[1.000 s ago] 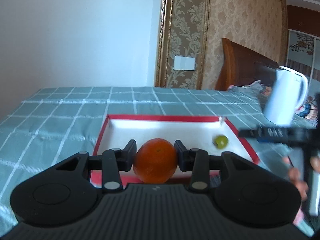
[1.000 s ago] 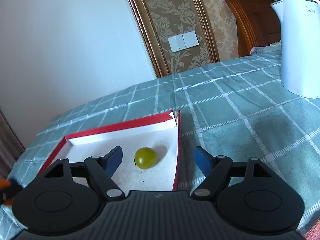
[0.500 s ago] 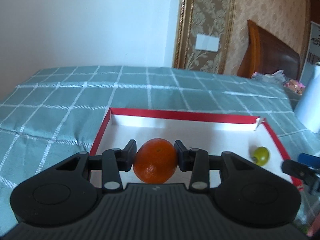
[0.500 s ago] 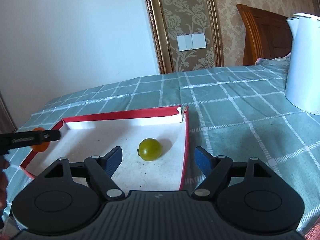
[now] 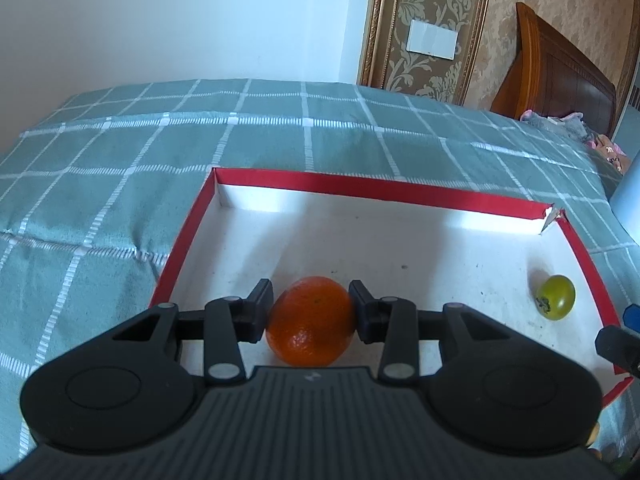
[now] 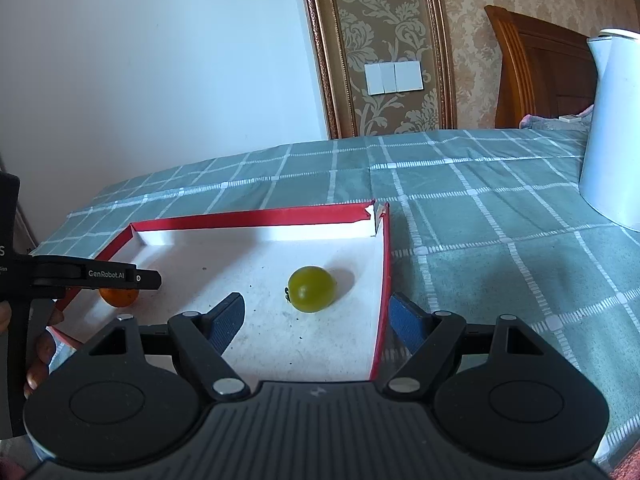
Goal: Organize fruits
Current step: 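Carry the mandarin into the tray and open the left gripper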
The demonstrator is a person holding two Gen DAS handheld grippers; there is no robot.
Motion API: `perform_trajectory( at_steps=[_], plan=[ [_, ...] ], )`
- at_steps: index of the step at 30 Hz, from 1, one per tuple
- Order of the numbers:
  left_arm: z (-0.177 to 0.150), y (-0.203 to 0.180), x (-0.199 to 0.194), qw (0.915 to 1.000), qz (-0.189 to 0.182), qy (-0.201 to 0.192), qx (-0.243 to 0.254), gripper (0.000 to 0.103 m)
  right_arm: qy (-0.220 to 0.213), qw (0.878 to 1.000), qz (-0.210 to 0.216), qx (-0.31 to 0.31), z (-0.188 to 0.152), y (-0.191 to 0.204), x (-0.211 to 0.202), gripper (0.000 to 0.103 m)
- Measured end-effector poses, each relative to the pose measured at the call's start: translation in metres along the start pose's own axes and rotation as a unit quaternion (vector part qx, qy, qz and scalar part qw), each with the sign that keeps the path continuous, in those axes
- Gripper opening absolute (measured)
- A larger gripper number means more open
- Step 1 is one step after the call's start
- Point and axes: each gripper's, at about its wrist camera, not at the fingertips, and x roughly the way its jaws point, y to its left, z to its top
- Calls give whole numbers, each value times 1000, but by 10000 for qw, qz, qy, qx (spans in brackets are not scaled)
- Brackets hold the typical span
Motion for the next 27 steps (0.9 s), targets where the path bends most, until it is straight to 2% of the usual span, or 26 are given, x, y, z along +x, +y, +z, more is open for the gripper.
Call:
perform_trajectory(
  at_steps=[7,10,14,15,17,23,27],
  plan=[
    [0,-4,0,9998,157,21,75,38,33,10000,-57,-47,0,1,3,79],
    [0,2,-9,9998,172,-58,-79,40,46,9999,-95,-63,0,1,5,79],
    [-2,8,-38,9983,286,-465,-211,67,68,9999,-117,-88,-1,1,7,79],
    [-4,9,-48,9977,279,-567,-230,70,75,9998,-134,-112,-2,2,7,79],
    [-11,12,-67,9967,238,-733,-260,74,90,9997,-167,-155,-3,3,8,79],
    [-62,17,-128,9935,-298,-1079,-216,91,133,9994,-248,-199,-5,3,12,80],
    [-102,12,-159,9920,-440,-1181,-15,93,99,9995,-254,-188,-5,2,12,80]
  ],
)
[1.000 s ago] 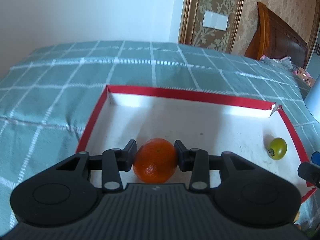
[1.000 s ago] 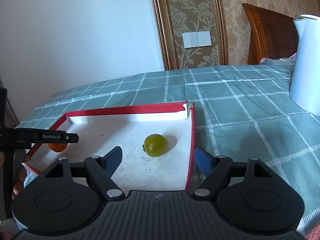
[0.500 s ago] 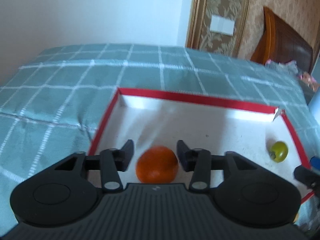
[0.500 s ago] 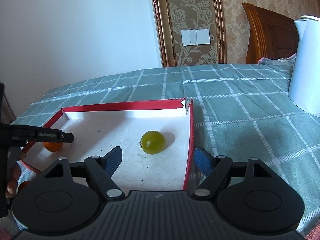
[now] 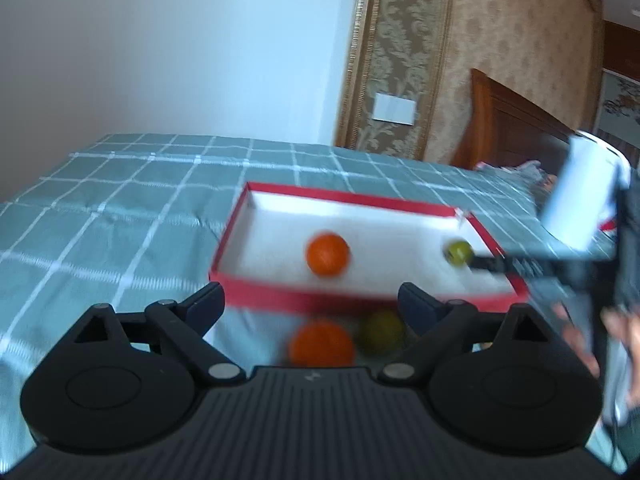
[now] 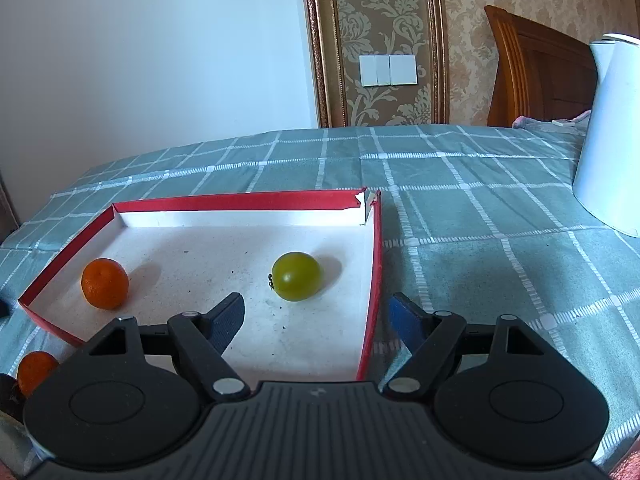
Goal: Organize fruits
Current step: 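Carry the mandarin into the tray and open the left gripper, then move the right gripper to the green pepper chunk and grasp it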
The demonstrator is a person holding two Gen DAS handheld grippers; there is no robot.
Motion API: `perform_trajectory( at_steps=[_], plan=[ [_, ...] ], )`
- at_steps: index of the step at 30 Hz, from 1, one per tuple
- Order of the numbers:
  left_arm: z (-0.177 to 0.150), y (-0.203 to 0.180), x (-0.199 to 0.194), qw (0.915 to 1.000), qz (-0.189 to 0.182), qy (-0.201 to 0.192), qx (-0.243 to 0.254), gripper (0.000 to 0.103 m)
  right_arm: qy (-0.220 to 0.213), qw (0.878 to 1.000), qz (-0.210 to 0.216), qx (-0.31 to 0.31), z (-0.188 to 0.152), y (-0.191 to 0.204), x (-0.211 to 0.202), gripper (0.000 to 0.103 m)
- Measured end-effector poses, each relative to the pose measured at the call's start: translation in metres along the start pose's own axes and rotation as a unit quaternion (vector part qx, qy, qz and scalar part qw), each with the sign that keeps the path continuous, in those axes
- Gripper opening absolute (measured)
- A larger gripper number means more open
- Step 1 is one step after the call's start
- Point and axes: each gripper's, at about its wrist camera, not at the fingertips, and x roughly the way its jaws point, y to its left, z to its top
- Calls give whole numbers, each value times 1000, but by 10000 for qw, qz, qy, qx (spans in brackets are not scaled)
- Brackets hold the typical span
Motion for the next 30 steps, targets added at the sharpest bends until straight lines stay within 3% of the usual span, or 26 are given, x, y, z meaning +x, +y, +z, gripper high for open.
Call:
perform_trajectory(
  at_steps=[3,10,14,21,26,30],
  plan=[
    [-20,-3,-18,9999,-148,7,67,95,-20,10000,-11,-12,-1,0,0,80],
    [-53,-7,-19,9991,-10,295,298,96,-98,9999,50,30,-2,-6,-10,80],
    [-58,-1,-10,9988,1,452,171,99,-134,9993,323,138,-14,-18,-39,80],
    [-59,2,-2,9978,51,636,183,103,-95,9991,383,-120,-51,-30,-84,80],
    [-62,-5,0,9965,180,696,422,103,4,9979,655,8,-64,-26,-89,80],
    [-63,-5,0,9964,199,700,439,103,-25,9982,455,-389,-73,-8,-86,76]
  ],
)
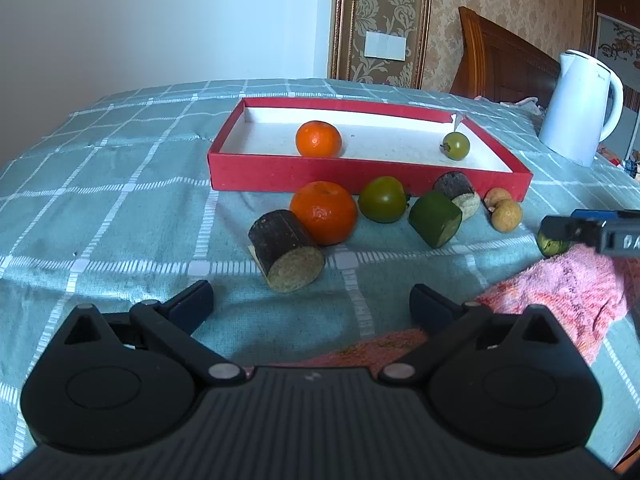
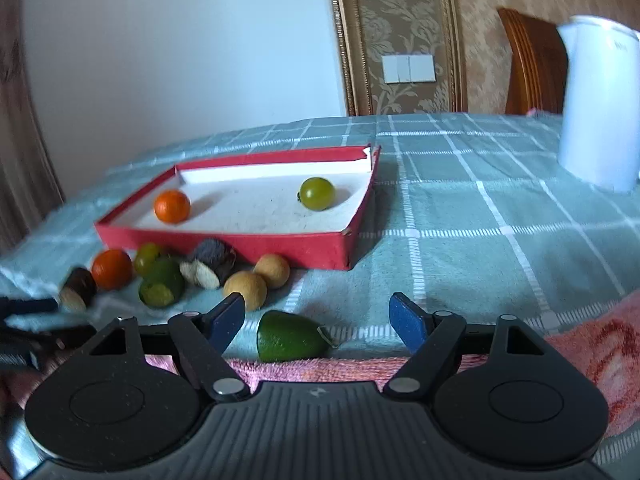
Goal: Organize fruits
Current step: 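Move the right gripper to the green pepper chunk and grasp it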
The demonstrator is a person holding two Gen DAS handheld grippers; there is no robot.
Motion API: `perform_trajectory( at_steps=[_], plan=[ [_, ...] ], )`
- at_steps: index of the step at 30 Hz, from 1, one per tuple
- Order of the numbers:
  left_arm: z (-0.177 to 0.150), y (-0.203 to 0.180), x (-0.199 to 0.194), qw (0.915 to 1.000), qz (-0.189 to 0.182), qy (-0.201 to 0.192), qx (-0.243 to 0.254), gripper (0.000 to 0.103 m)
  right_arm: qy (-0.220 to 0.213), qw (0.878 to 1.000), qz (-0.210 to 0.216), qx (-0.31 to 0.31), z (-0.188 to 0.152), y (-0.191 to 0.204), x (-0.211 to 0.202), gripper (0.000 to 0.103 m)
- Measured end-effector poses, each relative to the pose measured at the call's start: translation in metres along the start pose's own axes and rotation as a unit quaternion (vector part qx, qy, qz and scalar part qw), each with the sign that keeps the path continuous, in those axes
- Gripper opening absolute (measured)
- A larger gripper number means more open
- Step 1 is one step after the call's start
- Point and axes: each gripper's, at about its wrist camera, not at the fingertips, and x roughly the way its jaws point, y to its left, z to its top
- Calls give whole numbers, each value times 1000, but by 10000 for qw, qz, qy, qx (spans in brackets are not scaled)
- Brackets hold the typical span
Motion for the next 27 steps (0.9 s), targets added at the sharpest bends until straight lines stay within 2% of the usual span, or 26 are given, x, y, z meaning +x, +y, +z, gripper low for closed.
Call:
perform_trajectory(
  at_steps=[2,5,11,14,15,27],
  plan=[
    [0,-2,1,10000,53,11,46,103,10,9999,38,-134,-4,6,0,75],
    [-1,-4,1,9999,81,6,77,103,26,9997,90,-245,-7,12,0,63],
    [-1,-2,0,10000,58,-13,76,103,207,9997,78,-82,-8,9,6,58],
    [-2,-1,0,10000,53,-15,79,103,191,9997,-60,-148,-10,12,5,46],
    [-2,-1,0,10000,51,-17,82,103,186,9996,-94,-178,-10,13,4,39],
    [-2,-1,0,9999,52,-19,86,103,130,9994,-145,-296,-6,15,2,39]
  ],
)
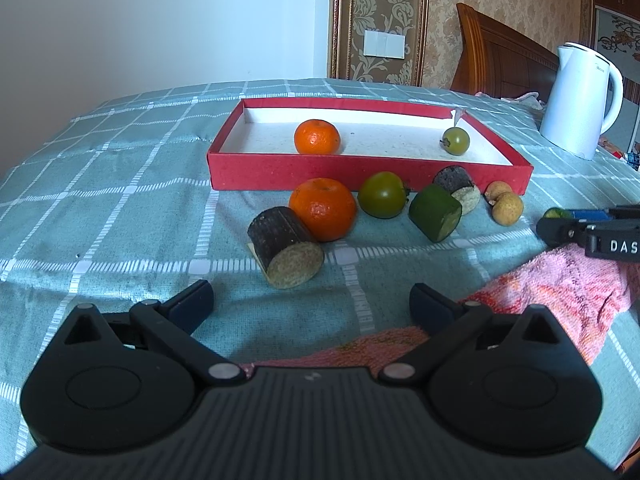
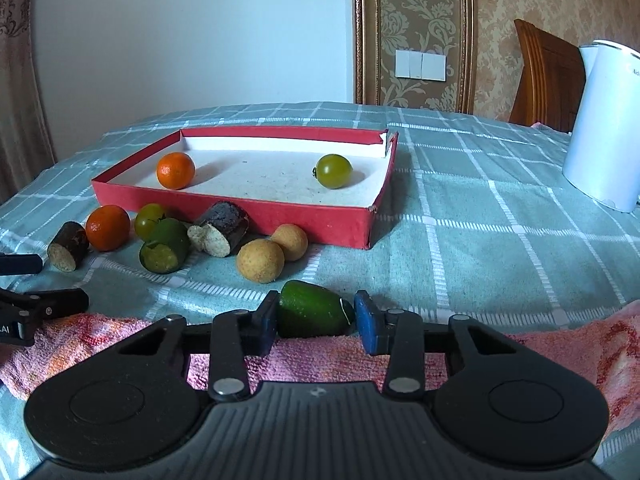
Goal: Organize fruits
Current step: 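Move the right gripper to the green pepper chunk and grasp it, then carry the green pepper chunk into the tray and open the right gripper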
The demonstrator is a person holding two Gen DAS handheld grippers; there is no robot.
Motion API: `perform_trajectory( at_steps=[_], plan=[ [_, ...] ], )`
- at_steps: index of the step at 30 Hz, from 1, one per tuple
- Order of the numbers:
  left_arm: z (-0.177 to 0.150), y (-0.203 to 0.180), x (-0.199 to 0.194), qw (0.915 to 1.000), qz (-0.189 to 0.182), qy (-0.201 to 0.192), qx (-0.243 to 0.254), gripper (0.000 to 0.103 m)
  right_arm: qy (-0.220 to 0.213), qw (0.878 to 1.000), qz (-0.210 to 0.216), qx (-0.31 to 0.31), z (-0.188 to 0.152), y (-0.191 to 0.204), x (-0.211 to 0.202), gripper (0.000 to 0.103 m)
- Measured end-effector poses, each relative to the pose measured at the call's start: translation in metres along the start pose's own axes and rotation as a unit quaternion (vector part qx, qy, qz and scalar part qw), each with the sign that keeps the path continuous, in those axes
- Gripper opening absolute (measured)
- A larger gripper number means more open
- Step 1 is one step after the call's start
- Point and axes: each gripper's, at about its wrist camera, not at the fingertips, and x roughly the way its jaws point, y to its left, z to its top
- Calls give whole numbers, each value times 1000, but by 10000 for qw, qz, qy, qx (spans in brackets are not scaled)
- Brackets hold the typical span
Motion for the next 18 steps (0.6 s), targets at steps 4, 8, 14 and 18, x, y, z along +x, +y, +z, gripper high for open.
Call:
perform_trajectory(
  at_steps=[4,8,14,18],
  plan=[
    [0,0,0,10000,0,-1,1,103,-81,9999,-56,-94,7,2,-2,39],
    [0,-1,0,10000,1,-3,0,103,-100,9998,-106,-149,13,1,0,39],
    [0,-1,0,10000,4,-1,4,103,-205,9993,-151,-286,24,4,0,39],
    [0,-1,0,10000,5,-1,6,103,-282,9988,-158,-360,31,7,1,39]
  ],
)
